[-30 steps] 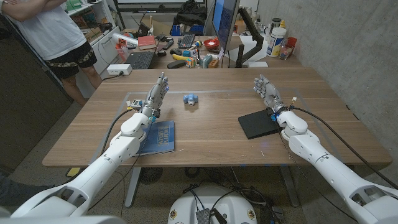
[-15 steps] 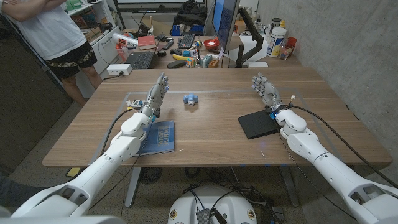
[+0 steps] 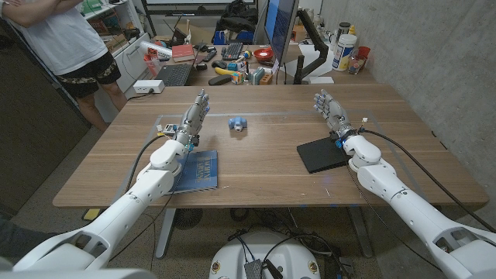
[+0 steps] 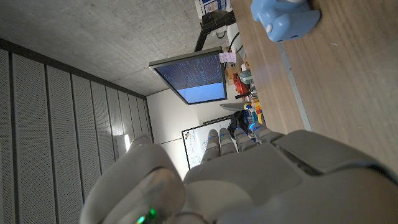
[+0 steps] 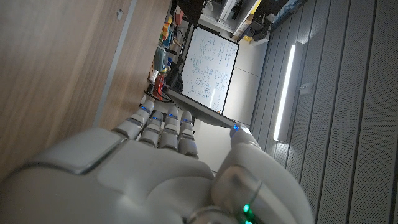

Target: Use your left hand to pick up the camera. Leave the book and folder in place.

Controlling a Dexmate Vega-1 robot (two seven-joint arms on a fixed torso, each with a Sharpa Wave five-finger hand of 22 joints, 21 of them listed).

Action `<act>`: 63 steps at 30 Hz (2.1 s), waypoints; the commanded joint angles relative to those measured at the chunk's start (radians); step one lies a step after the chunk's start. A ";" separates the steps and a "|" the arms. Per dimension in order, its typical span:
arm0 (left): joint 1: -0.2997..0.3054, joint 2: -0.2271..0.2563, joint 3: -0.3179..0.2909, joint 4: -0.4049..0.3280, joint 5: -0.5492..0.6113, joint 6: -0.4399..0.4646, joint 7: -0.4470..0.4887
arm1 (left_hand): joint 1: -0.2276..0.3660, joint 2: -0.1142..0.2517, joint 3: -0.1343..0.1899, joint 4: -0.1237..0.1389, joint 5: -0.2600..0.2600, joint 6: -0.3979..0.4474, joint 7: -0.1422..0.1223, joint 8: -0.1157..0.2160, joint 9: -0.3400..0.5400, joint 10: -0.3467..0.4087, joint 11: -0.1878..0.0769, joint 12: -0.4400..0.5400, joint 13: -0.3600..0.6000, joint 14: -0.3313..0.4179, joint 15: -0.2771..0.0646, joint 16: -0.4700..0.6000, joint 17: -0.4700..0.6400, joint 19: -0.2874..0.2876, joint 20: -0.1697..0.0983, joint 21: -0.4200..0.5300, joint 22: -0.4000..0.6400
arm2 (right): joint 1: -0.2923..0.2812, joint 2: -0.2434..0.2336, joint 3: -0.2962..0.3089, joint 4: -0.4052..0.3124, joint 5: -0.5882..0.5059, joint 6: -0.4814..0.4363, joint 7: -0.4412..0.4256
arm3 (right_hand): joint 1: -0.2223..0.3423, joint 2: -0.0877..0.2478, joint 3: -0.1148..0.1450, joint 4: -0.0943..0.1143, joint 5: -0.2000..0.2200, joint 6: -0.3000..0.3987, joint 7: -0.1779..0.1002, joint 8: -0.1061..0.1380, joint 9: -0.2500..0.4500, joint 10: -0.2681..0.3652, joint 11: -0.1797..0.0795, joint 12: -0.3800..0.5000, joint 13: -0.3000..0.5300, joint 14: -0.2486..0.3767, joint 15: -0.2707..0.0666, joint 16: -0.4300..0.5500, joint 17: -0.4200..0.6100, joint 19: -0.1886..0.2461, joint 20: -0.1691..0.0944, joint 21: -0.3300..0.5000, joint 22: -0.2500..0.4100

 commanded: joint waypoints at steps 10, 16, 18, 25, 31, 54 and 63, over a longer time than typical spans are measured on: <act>0.006 0.045 -0.003 -0.066 0.019 0.017 0.007 | 0.012 0.003 -0.008 0.005 0.007 -0.004 0.003 0.004 0.005 -0.003 -0.007 0.005 0.005 -0.010 0.001 0.006 0.005 -0.005 -0.056 0.001 0.003 | 0.005 0.013 0.001 0.035 -0.021 0.039 -0.014 | 0.007 0.001 0.003 -0.006 0.007 0.010 0.000 0.004 0.005 0.014 -0.003 0.003 0.004 0.008 -0.010 0.005 0.002 0.003 -0.003 -0.006 0.004; -0.006 0.047 0.003 -0.071 0.036 0.016 0.008 | 0.013 0.004 -0.009 0.004 0.007 -0.002 0.002 0.004 0.005 -0.001 -0.005 0.006 0.005 -0.005 0.001 0.008 0.005 -0.005 -0.055 0.002 0.003 | 0.006 0.014 0.001 0.039 -0.029 0.048 -0.021 | 0.007 0.002 0.003 -0.007 0.007 0.015 -0.004 0.005 0.006 0.025 -0.003 0.006 0.004 0.014 -0.012 0.007 0.002 0.006 -0.003 -0.008 0.004; -0.011 0.046 0.004 -0.066 0.034 0.016 0.003 | 0.013 0.004 -0.009 0.004 0.007 -0.002 0.002 0.005 0.005 0.001 -0.004 0.007 0.005 -0.002 0.000 0.009 0.005 -0.004 -0.054 0.002 0.003 | 0.006 0.016 0.003 0.042 -0.027 0.050 -0.022 | 0.007 0.002 0.003 -0.007 0.007 0.016 -0.003 0.005 0.006 0.025 -0.004 0.006 0.004 0.015 -0.012 0.007 0.002 0.006 -0.004 -0.008 0.004; -0.018 0.042 0.007 -0.065 0.042 0.010 0.002 | 0.015 0.006 -0.010 0.004 0.007 0.000 0.000 0.005 0.005 0.004 -0.010 0.008 0.005 0.001 -0.001 0.010 0.005 -0.002 -0.052 0.003 0.003 | 0.010 0.019 0.005 0.052 -0.025 0.055 -0.019 | 0.007 0.003 0.003 -0.008 0.007 0.018 -0.004 0.005 0.006 0.026 -0.004 0.006 0.004 0.017 -0.011 0.007 0.002 0.007 -0.003 -0.009 0.004; -0.016 0.050 0.009 -0.084 0.055 0.008 0.008 | 0.016 0.007 -0.011 0.004 0.007 0.001 -0.002 0.005 0.005 0.005 -0.009 0.009 0.005 0.001 0.000 0.010 0.005 -0.003 -0.051 0.002 0.003 | 0.011 0.020 0.006 0.054 -0.022 0.057 -0.016 | 0.006 0.003 0.002 -0.009 0.007 0.019 -0.005 0.005 0.006 0.026 -0.009 0.005 0.004 0.017 -0.011 0.006 0.002 0.007 -0.003 -0.011 0.004; 0.011 0.080 -0.003 -0.167 0.072 0.017 0.033 | 0.020 0.011 -0.013 0.002 0.008 0.003 -0.005 0.006 0.006 0.007 -0.010 0.009 0.006 0.004 -0.002 0.010 0.005 -0.005 -0.047 0.002 0.003 | 0.007 0.022 0.007 0.049 -0.010 0.061 -0.002 | 0.004 0.004 0.001 -0.010 0.007 0.022 -0.007 0.004 0.006 0.034 -0.012 0.006 0.005 0.026 -0.017 0.008 0.002 0.010 -0.004 -0.015 0.004; 0.019 0.098 -0.001 -0.206 0.107 0.032 0.061 | 0.021 0.012 -0.014 0.002 0.008 0.006 -0.005 0.007 0.006 0.008 -0.010 0.009 0.006 0.005 -0.002 0.010 0.005 -0.005 -0.047 0.002 0.003 | 0.006 0.019 0.009 0.046 -0.013 0.064 -0.004 | 0.004 0.005 0.000 -0.011 0.007 0.023 -0.007 0.004 0.006 0.034 -0.011 0.005 0.005 0.026 -0.016 0.007 0.002 0.008 -0.004 -0.017 0.004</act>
